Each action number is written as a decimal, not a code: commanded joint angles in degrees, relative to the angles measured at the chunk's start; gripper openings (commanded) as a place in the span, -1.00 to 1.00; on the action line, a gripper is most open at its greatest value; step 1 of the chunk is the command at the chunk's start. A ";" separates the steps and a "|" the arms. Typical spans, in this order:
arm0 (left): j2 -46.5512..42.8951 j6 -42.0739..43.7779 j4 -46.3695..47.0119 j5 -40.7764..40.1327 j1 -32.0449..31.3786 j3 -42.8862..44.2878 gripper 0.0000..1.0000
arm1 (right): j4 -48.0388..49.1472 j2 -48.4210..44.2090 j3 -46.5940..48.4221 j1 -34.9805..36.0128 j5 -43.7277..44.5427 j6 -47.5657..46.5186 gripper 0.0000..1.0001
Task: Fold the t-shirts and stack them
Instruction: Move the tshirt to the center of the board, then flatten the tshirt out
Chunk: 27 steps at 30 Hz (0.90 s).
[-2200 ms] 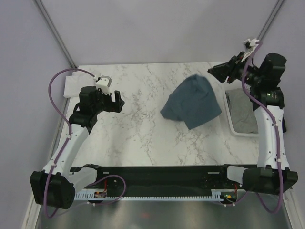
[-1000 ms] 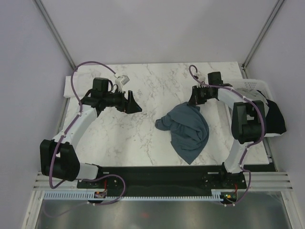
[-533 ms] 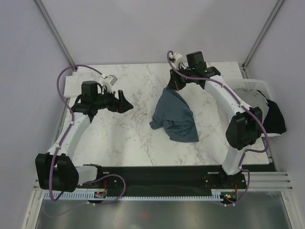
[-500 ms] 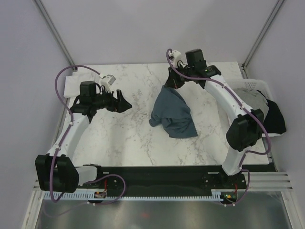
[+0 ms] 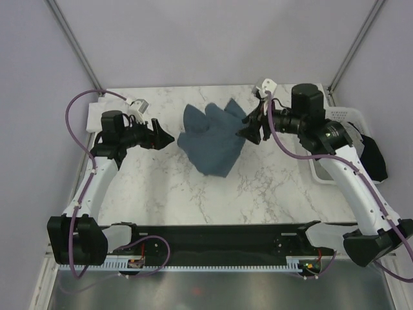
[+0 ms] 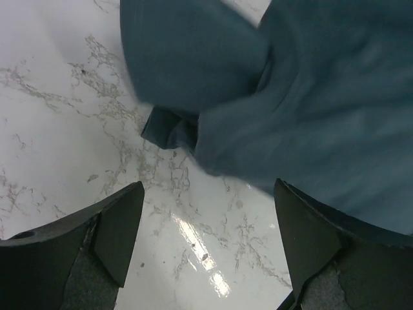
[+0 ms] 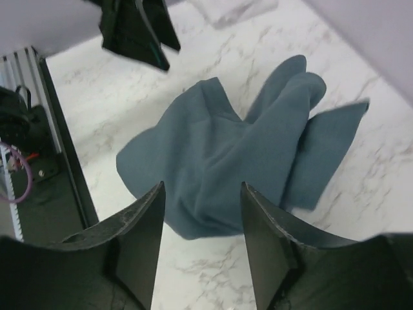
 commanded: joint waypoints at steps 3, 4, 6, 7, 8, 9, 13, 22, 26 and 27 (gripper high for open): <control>-1.67 -2.35 2.74 -0.14 0.71 0.12 0.79 | -8.21 4.04 -10.84 -0.02 3.37 -5.86 0.26; -1.58 -2.35 2.74 -0.05 0.71 -0.05 0.79 | -8.39 4.13 -10.84 -0.10 3.46 -6.04 0.28; -0.88 -2.70 2.83 0.39 0.71 -0.75 0.79 | -6.12 3.95 -10.93 -0.02 4.42 -5.60 0.29; -0.62 -2.70 2.74 0.57 0.79 -0.93 0.79 | -4.80 4.30 -10.84 -0.02 4.95 -5.08 0.29; -0.44 -2.70 2.83 0.39 0.79 -1.37 0.79 | -2.70 6.05 -10.67 -0.02 5.39 -4.46 0.29; -0.27 -2.70 2.83 0.31 0.88 -1.46 0.79 | -2.24 7.46 -9.71 -0.02 6.00 -4.20 0.29; -0.88 -2.70 2.48 0.39 1.06 -1.81 0.79 | -0.23 16.15 -7.42 0.33 5.66 -4.55 0.26; -4.39 -2.88 2.12 1.54 3.52 -3.13 0.79 | 4.88 36.46 -0.57 1.48 9.52 -4.11 0.23; -4.48 -3.23 2.12 2.32 4.31 -3.39 0.79 | 5.40 41.91 2.60 1.39 9.35 -3.14 0.22; -4.57 -3.23 2.12 2.41 4.48 -3.39 0.79 | 5.49 42.45 2.87 1.56 9.35 -3.05 0.22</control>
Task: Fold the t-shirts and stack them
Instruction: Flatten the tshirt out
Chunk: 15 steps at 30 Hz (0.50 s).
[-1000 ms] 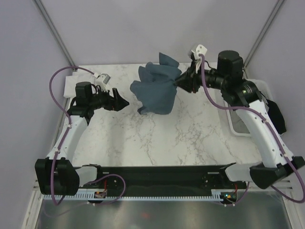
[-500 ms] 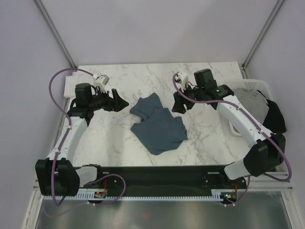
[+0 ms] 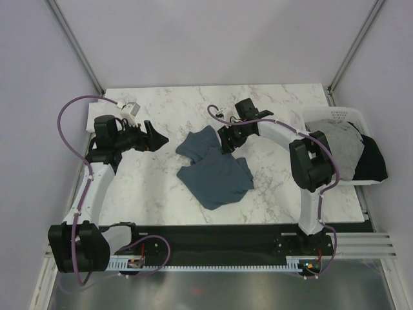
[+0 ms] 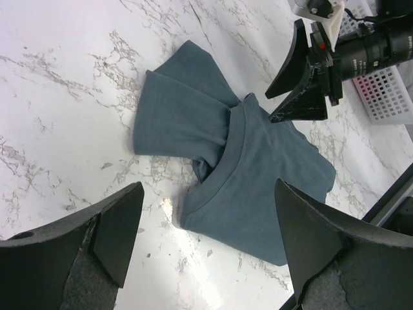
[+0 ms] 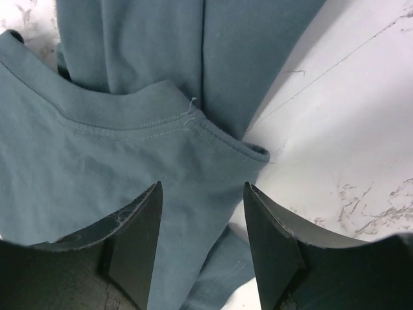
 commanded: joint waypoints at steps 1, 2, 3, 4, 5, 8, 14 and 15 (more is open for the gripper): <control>-1.10 -1.70 1.25 1.85 0.59 -0.38 0.79 | 2.57 0.70 4.22 0.43 -0.09 0.53 0.22; -0.92 -1.70 1.25 1.85 0.60 -0.46 0.79 | 2.91 1.40 4.57 0.43 -0.53 0.53 0.22; -0.74 -1.70 1.51 1.76 0.68 -0.47 0.79 | 2.92 1.67 4.75 0.43 -0.88 0.62 0.22; -0.66 -1.79 1.60 1.85 0.68 -0.47 0.78 | 2.92 2.11 4.93 0.60 -1.23 0.71 0.23; -0.31 -1.79 1.60 1.76 0.68 -0.55 0.78 | 3.18 2.81 5.28 0.69 -1.67 0.71 0.23; -0.04 -1.88 1.78 1.76 0.86 -0.73 0.78 | 2.92 4.04 5.89 1.31 -3.34 0.71 0.23; 0.40 -1.96 1.95 1.85 1.12 -0.82 0.78 | 1.95 5.62 7.12 2.89 -4.05 -0.08 0.25; 0.49 -1.97 1.95 1.76 1.21 -0.82 0.78 | 1.69 5.98 7.30 3.06 -4.05 -0.17 0.25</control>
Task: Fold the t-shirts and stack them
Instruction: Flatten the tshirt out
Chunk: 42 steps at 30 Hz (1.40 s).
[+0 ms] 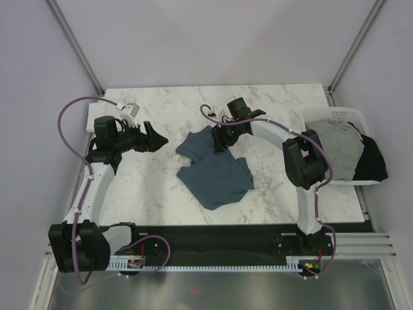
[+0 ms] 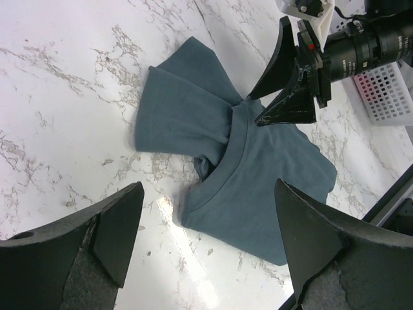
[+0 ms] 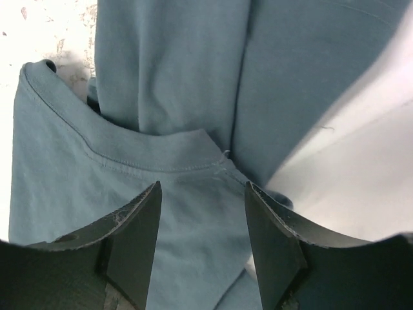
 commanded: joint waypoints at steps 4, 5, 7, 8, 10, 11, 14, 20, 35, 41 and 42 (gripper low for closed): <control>0.40 -1.68 1.71 1.60 0.71 -0.29 0.78 | -0.13 3.01 3.41 1.01 -1.66 -1.07 0.13; 0.49 -1.68 1.71 1.60 0.97 -0.38 0.78 | -0.22 3.10 3.68 1.01 -1.32 -0.81 0.10; 0.49 -1.68 1.62 1.60 1.06 -0.38 0.78 | -0.30 3.54 3.94 1.10 -0.52 -0.72 -0.07; 0.58 -1.68 1.71 1.52 1.24 -0.38 0.78 | -0.48 3.54 4.12 1.10 -0.35 -0.80 -0.15; 0.58 -1.77 1.71 1.69 1.24 -0.29 0.78 | -0.66 2.93 4.03 1.10 -0.17 -1.15 -0.60; 0.66 -1.77 1.80 1.69 1.24 -0.29 0.78 | -0.66 2.67 3.86 1.10 0.18 -1.07 -0.76; 0.84 -1.77 1.80 1.61 1.41 -0.29 0.78 | -0.74 0.21 3.50 1.19 1.93 -1.16 -1.00; 1.45 -1.86 2.24 1.78 1.50 -0.82 0.78 | 1.27 -12.61 3.15 1.28 8.79 -5.72 -1.00; 2.43 -2.47 2.77 2.92 1.68 -1.00 0.79 | 0.23 -22.49 -3.97 1.36 7.21 -0.19 0.23; 1.54 -2.65 3.03 3.27 1.68 -1.17 0.80 | -0.48 -10.01 -2.04 1.80 11.34 0.43 0.24; 1.46 -2.82 2.94 3.36 1.68 -1.08 0.80 | -0.92 -7.04 -1.25 1.80 12.39 0.51 0.24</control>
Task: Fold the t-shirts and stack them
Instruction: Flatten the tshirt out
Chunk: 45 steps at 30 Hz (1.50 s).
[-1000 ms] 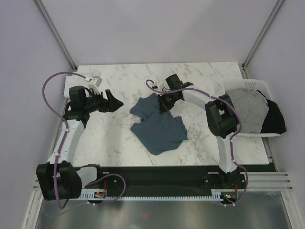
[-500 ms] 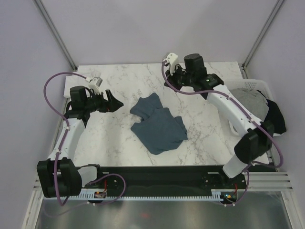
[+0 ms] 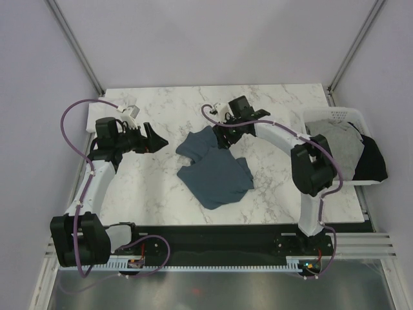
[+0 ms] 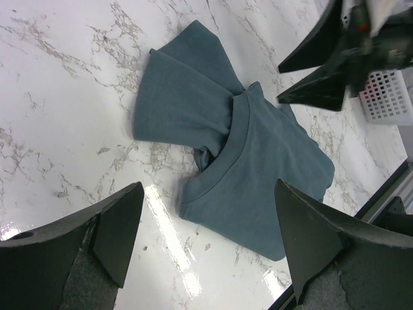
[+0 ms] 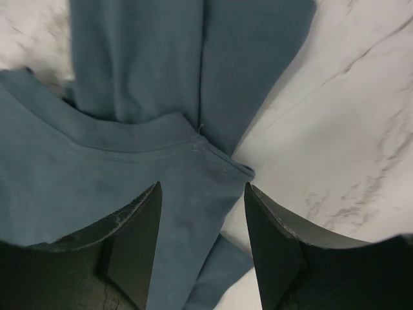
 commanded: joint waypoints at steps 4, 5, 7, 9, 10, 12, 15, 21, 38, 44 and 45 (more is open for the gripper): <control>-1.36 -1.84 2.33 2.07 0.54 0.16 0.80 | -3.96 7.96 5.21 0.58 3.11 0.84 0.23; -1.36 -1.84 2.42 2.07 0.45 -0.01 0.80 | -3.96 8.58 5.57 0.75 3.11 1.02 0.22; -1.45 -1.75 2.42 1.90 0.63 -0.10 0.79 | -3.96 9.73 6.01 1.11 2.85 0.84 0.22; -1.37 -1.58 2.42 1.64 0.72 -0.19 0.80 | -4.05 10.34 6.28 1.37 2.50 0.75 0.22; -1.19 -1.75 2.42 1.72 0.80 -0.19 0.80 | -4.05 10.61 6.45 1.37 1.80 0.75 0.21; -1.01 -1.67 2.42 1.63 0.89 -0.10 0.79 | -4.31 10.96 6.54 1.90 1.27 0.58 0.18; -0.75 -1.58 2.51 1.64 0.98 -0.10 0.79 | -4.66 11.57 6.80 2.43 0.30 0.14 0.08; -0.48 -1.67 2.51 1.72 1.24 -0.01 0.79 | -5.89 13.33 8.29 2.60 -0.05 -0.03 0.05; -0.49 -1.93 2.77 2.07 1.86 -0.37 0.79 | -6.60 5.54 7.60 3.13 3.72 -2.14 -0.96; -0.22 -2.02 3.03 1.99 1.86 -0.63 0.79 | -4.76 -6.85 8.91 5.15 7.15 -3.90 -1.00; -0.22 -1.93 3.12 1.90 1.86 -0.72 0.79 | -4.67 -8.27 9.61 5.50 7.85 -4.43 -1.00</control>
